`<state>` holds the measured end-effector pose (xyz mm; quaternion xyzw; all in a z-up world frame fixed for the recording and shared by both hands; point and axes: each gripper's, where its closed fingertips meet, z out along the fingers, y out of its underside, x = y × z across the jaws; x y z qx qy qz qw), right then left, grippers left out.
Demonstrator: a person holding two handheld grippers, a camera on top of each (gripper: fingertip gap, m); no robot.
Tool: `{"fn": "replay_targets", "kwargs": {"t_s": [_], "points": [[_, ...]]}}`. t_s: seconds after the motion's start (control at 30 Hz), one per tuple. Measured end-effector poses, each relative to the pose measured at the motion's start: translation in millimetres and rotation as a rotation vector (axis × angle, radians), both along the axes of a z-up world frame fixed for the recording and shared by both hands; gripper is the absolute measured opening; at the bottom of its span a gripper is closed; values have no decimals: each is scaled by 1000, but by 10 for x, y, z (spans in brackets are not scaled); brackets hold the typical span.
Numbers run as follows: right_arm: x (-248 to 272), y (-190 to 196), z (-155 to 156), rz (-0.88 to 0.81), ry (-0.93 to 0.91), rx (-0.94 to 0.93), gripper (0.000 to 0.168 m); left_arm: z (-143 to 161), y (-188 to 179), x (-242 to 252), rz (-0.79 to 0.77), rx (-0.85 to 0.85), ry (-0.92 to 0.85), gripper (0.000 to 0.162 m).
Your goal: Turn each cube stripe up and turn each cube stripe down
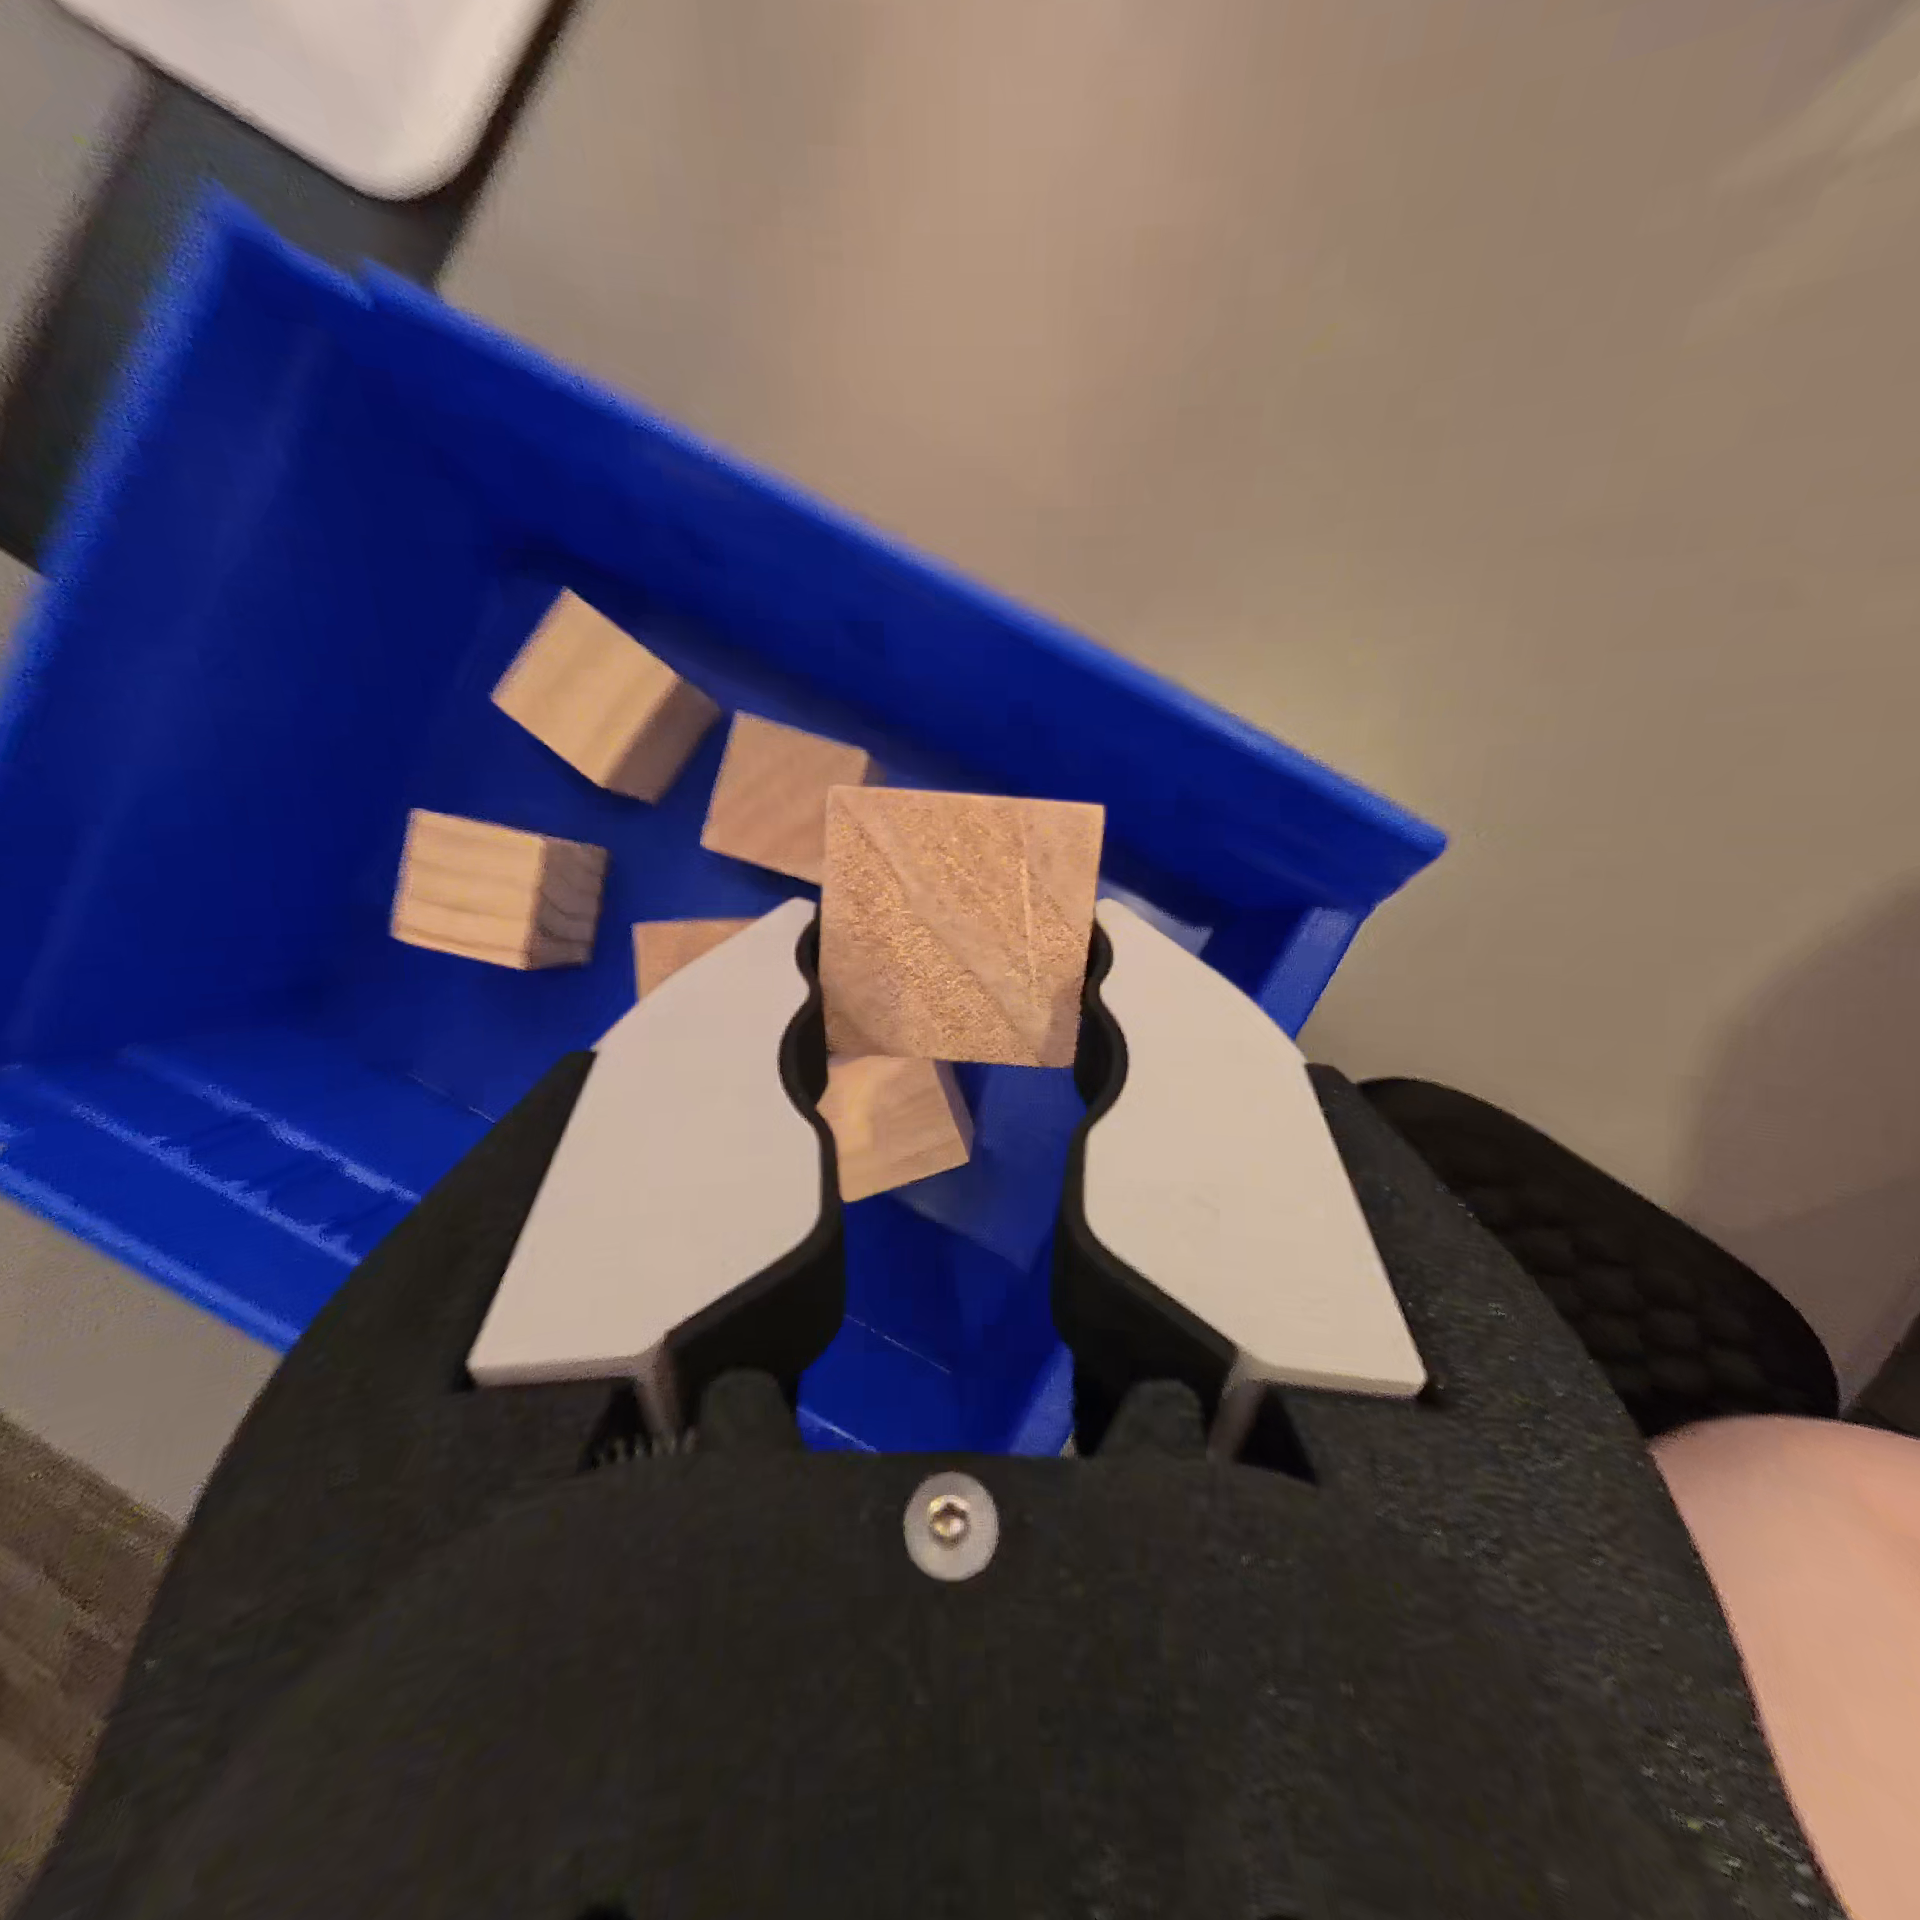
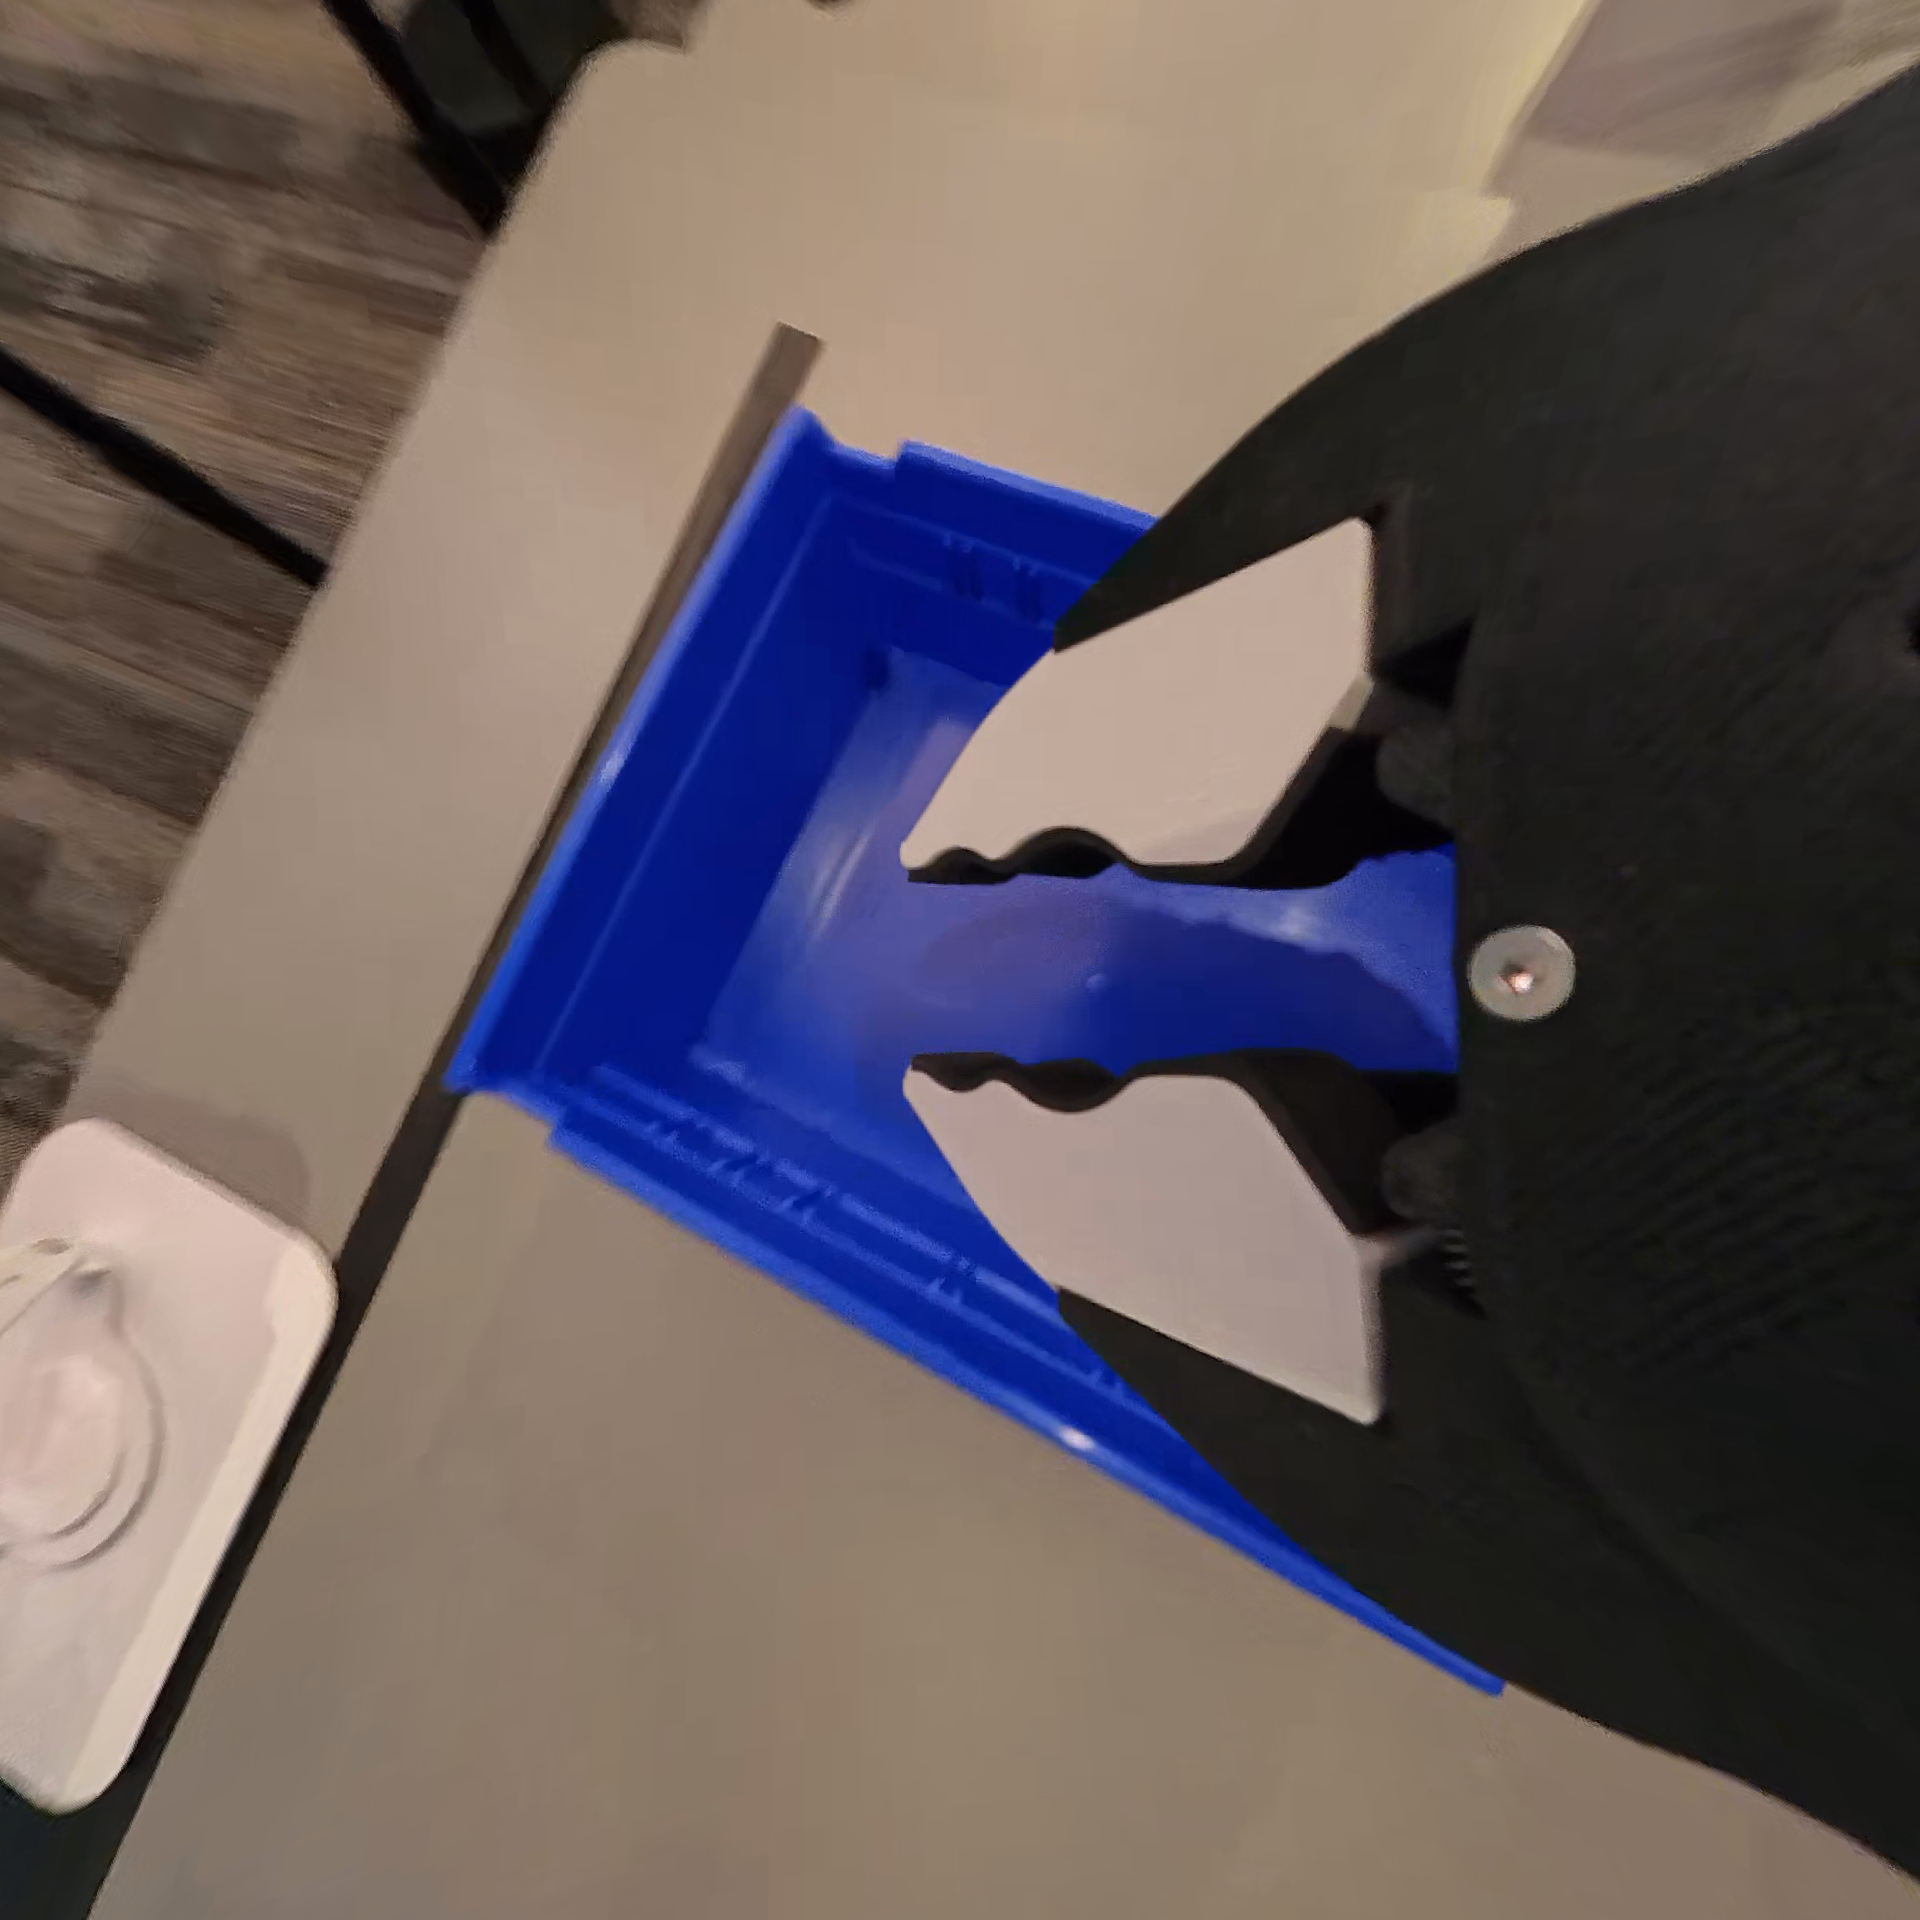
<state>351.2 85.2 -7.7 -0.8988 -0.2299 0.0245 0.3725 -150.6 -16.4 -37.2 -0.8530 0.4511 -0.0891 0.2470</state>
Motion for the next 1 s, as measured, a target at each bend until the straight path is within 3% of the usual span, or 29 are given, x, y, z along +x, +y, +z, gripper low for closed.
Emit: {"fn": "replay_targets", "kwargs": {"t_s": [0.13, 0.27, 0.33, 0.4, 0.47, 0.6, 0.87, 1.0], "points": [[-674, -89, 393, 186, 10, 198, 32, 565, 56, 279, -36, 197, -188, 45], [-1835, -479, 679, 562, 115, 449, 38, 1011, -3, 875, -123, 146, -533, 45], [-2352, -804, 695, 758, 158, 558, 50, 1141, -25, 1193, -153, 93, -670, 45], [-2659, -1009, 687, 838, 138, 686, 62, 1238, -108, 1513, -195, -24, -827, 45], [-2817, -1137, 700, 853, 100, 824, 74, 1282, -211, 1785, -241, -157, -952, 45], [-2867, -1298, 867, 799, 106, 1022, 72, 1233, -385, 2142, -318, -318, -1028, 45], [-2812, -1350, 943, 791, 128, 1070, 49, 1234, -511, 2396, -395, -420, -1114, 45], [-2806, -1360, 948, 792, 102, 1085, 48, 1240, -515, 2406, -415, -402, -1114, 44]]}}
